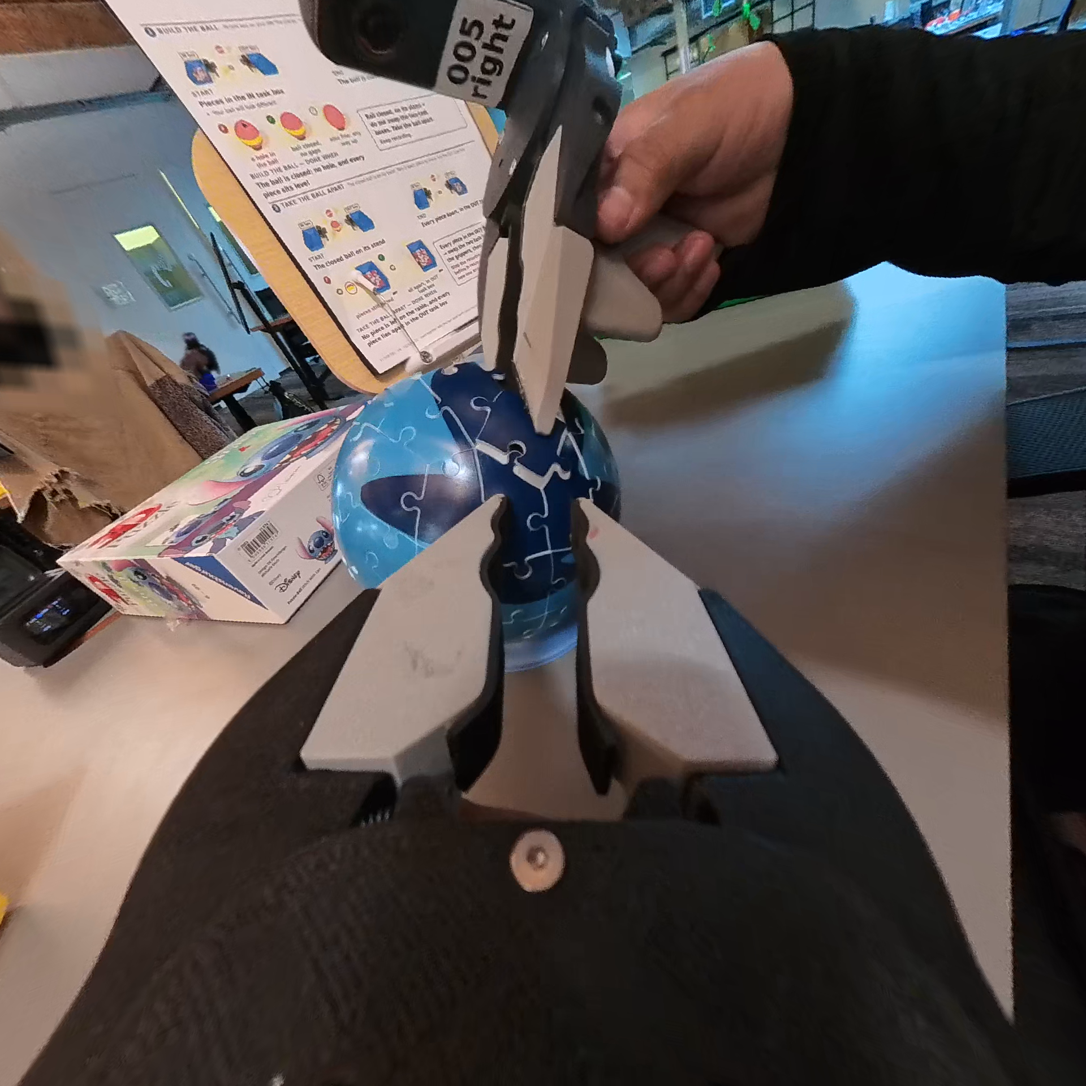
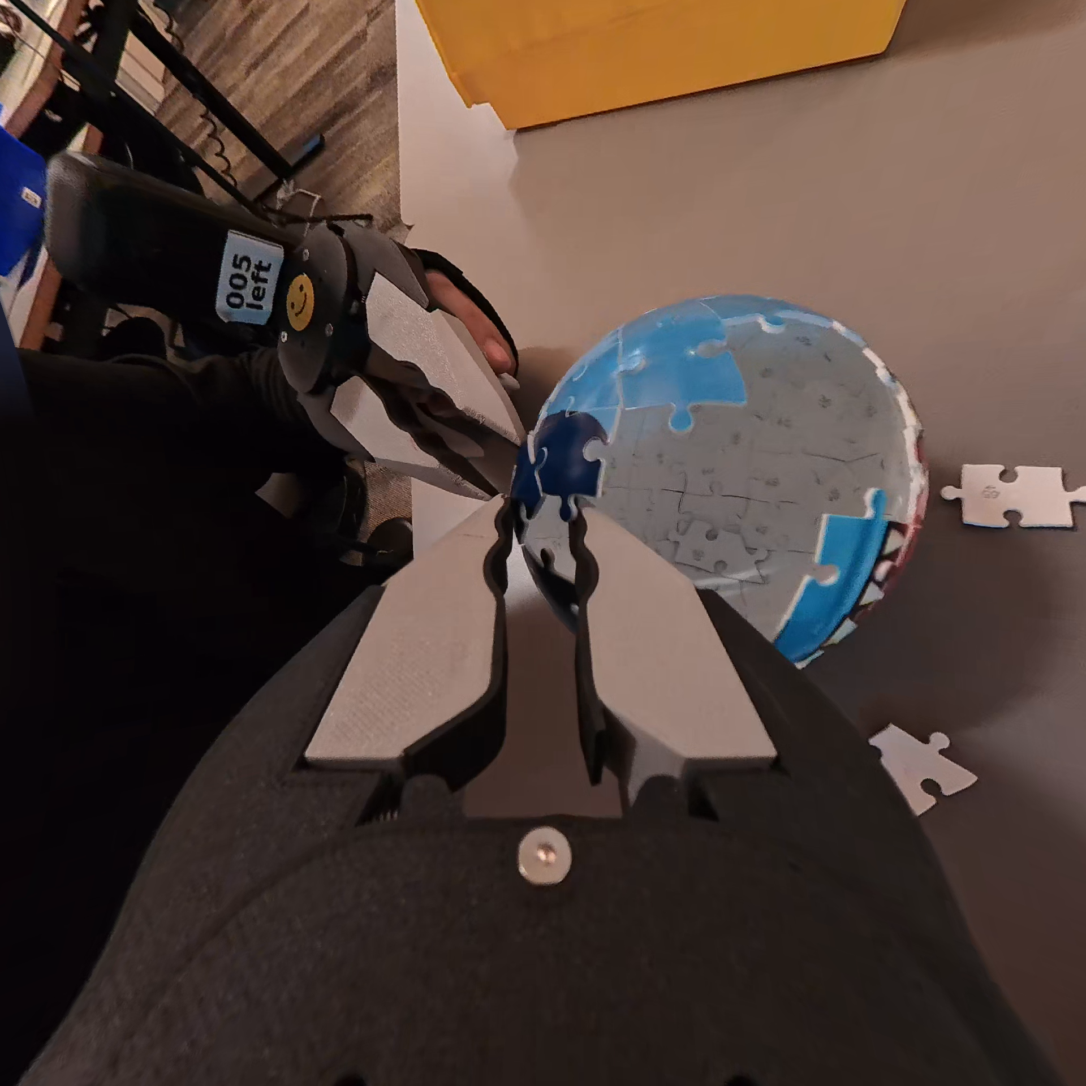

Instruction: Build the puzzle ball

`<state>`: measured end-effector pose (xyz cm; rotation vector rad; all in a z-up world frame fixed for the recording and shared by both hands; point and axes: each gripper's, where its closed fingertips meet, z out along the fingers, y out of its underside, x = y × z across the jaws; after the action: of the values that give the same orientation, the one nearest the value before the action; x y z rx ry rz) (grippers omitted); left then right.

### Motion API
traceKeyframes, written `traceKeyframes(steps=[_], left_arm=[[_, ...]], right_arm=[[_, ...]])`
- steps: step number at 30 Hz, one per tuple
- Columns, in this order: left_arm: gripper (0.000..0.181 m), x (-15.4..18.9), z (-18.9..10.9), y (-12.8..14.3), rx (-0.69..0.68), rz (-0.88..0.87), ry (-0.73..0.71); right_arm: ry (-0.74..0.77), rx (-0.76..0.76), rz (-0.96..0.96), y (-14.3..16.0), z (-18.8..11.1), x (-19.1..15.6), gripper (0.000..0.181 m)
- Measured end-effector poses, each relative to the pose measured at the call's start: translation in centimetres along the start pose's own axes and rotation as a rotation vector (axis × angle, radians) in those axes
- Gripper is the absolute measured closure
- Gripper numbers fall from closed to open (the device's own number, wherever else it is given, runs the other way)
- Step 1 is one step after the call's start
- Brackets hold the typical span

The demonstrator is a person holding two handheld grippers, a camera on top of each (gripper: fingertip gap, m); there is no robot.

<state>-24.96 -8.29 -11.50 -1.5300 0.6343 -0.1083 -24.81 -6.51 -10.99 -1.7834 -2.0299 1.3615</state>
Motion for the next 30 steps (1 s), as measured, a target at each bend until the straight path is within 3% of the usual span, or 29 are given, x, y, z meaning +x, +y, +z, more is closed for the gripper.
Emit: traceKeyframes(steps=[15, 22, 28, 30], left_arm=[[0.166, -0.3, 0.1, 0.5, -0.031, 0.007, 0.001], [0.133, -2.4, -0.8, 1.6, -0.100, -0.007, -0.010], [0.082, -3.0, 1.4, 2.8, -0.186, 0.093, -0.024], [0.074, -2.6, 2.2, 3.4, -0.217, 0.070, 0.023]], right_arm=[[0.033, -0.045, -0.064, 0.3, 0.8, -0.2, 0.172], [0.004, -0.029, -0.060, 0.2, 0.4, -0.2, 0.172], [0.006, -0.013, -0.062, 0.2, 0.1, -0.1, 0.172], [0.010, -0.014, -0.066, 0.3, 0.1, -0.1, 0.172]])
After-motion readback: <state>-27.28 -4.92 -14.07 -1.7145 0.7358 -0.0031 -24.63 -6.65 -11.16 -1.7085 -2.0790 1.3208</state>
